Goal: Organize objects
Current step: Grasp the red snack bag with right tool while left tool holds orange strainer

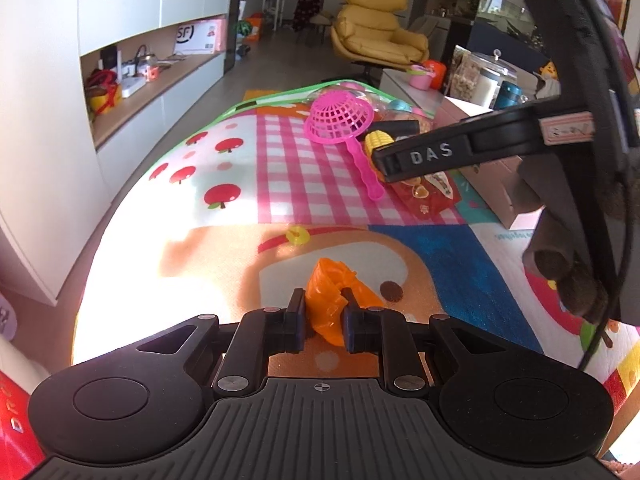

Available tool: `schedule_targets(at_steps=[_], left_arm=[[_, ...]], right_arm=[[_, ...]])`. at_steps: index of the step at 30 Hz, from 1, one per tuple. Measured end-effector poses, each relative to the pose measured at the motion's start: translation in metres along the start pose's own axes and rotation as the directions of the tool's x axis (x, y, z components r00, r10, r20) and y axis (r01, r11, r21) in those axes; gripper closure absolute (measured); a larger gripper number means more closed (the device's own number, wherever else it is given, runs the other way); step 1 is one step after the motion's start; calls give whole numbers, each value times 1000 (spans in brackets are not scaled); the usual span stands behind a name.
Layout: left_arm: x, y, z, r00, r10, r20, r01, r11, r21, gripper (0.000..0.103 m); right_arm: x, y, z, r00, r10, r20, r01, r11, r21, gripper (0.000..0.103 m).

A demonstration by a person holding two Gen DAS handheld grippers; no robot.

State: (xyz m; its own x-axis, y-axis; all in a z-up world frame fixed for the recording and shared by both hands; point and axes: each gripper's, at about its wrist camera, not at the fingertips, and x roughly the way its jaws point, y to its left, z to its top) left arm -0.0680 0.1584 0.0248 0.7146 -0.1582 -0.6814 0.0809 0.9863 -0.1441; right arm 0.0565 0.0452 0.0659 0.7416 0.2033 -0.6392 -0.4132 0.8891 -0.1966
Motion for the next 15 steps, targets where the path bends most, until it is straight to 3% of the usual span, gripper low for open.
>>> schedule_targets(at_steps=[6, 15], left_arm=[[-1, 2, -2, 1000, -17, 3, 17, 1000, -3, 83], [2, 3, -1, 1000, -18, 1, 18, 1000, -11, 83]], right_arm=[[20, 11, 12, 999, -48, -12, 48, 997, -57, 6], [31, 10, 12, 999, -16, -41, 14, 999, -50, 6]])
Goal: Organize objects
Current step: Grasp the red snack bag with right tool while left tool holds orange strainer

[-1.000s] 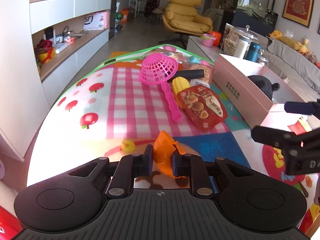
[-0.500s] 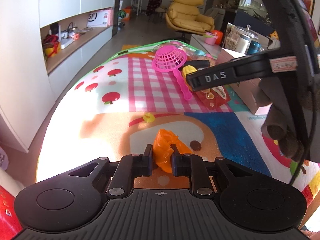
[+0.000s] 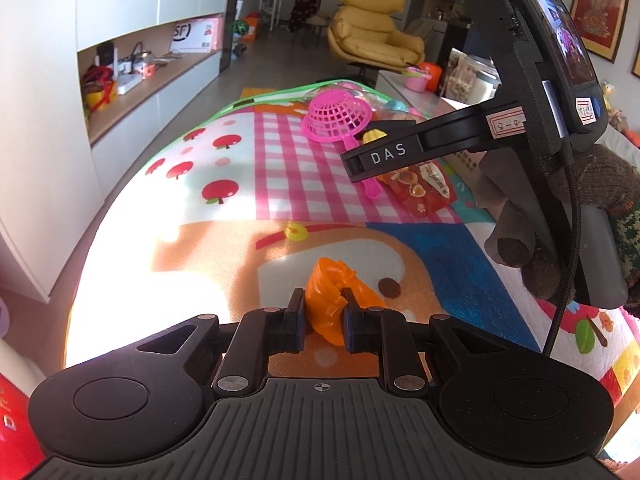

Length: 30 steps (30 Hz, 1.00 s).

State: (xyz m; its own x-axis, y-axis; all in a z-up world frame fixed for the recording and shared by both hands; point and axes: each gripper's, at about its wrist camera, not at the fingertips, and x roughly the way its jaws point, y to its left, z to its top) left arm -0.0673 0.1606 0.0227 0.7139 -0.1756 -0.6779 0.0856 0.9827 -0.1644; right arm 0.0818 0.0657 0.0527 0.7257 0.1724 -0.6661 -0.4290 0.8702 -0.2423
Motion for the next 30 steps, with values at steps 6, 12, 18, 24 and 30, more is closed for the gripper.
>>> schedule_targets(at_steps=[6, 12, 18, 24, 30], left_arm=[[1, -1, -1, 1000, -3, 7, 3, 1000, -2, 83], [1, 1, -2, 1000, -13, 14, 13, 1000, -18, 83], [1, 1, -3, 1000, -12, 15, 13, 1000, -17, 83], [0, 0, -2, 1000, -5, 7, 5, 1000, -16, 83], [-1, -11, 0, 1000, -6, -11, 6, 1000, 1, 83]], right_arm=[[11, -19, -6, 996, 82, -40, -78, 994, 77, 6], [24, -33, -12, 989, 102, -110, -86, 986, 144, 25], [22, -34, -14, 990, 83, -117, -63, 985, 161, 28], [17, -36, -15, 991, 75, -109, -55, 983, 176, 30], [-14, -39, -20, 990, 123, -70, -108, 975, 192, 31]])
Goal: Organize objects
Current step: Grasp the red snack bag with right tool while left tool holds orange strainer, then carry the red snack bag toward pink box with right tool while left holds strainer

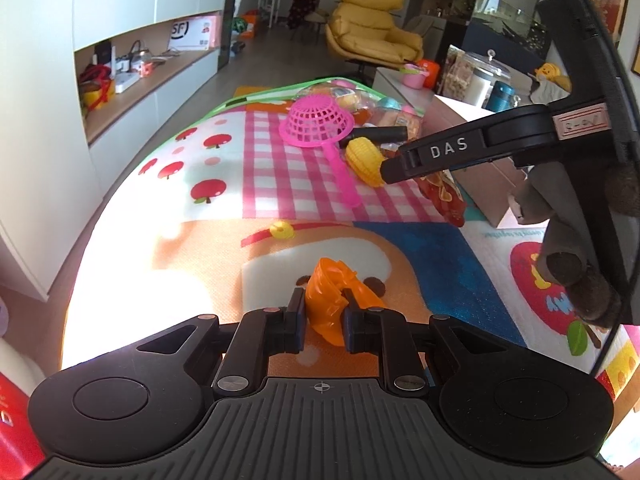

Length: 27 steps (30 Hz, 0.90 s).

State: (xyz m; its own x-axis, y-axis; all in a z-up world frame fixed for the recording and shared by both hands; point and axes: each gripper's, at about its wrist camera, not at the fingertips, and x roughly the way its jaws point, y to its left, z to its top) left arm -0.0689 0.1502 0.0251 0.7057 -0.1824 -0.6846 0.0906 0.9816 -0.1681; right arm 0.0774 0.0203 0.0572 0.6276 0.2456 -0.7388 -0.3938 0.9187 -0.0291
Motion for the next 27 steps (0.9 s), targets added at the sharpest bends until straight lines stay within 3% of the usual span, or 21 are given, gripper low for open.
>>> schedule_targets(at_steps=[10, 18, 27], left_arm=[[-2, -47, 5, 999, -52, 1, 52, 997, 63, 83], [11, -90, 10, 993, -112, -20, 114, 986, 119, 83], [19, -124, 12, 989, -139, -41, 144, 975, 170, 83]], right_arm=[[-87, -26, -43, 995, 59, 81, -59, 998, -6, 31], [-117, -77, -87, 994, -71, 80, 67, 996, 55, 31], [-120, -122, -132, 991, -133, 23, 128, 980, 155, 31]])
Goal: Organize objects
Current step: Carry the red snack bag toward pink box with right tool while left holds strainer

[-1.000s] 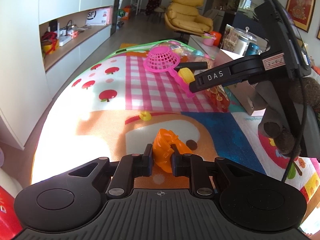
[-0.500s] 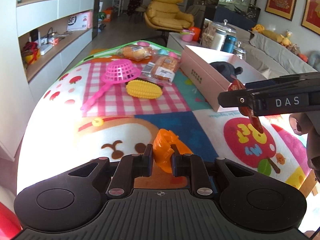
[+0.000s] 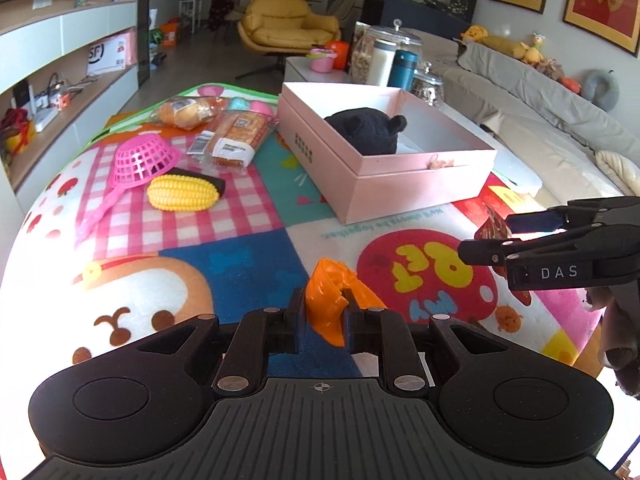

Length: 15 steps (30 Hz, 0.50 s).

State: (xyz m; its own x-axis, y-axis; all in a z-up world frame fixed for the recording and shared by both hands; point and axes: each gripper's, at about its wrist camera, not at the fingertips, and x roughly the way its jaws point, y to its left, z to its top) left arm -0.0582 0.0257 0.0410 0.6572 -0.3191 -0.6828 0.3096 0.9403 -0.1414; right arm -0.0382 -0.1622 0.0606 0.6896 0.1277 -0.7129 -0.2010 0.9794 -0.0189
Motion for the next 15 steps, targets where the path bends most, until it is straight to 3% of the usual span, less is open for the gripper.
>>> schedule_targets(at_steps=[15], left_arm=[[1, 5, 0, 1000, 13, -1, -13, 1000, -11, 83]], right_arm=[[17, -3, -13, 999, 6, -37, -4, 999, 39, 30]])
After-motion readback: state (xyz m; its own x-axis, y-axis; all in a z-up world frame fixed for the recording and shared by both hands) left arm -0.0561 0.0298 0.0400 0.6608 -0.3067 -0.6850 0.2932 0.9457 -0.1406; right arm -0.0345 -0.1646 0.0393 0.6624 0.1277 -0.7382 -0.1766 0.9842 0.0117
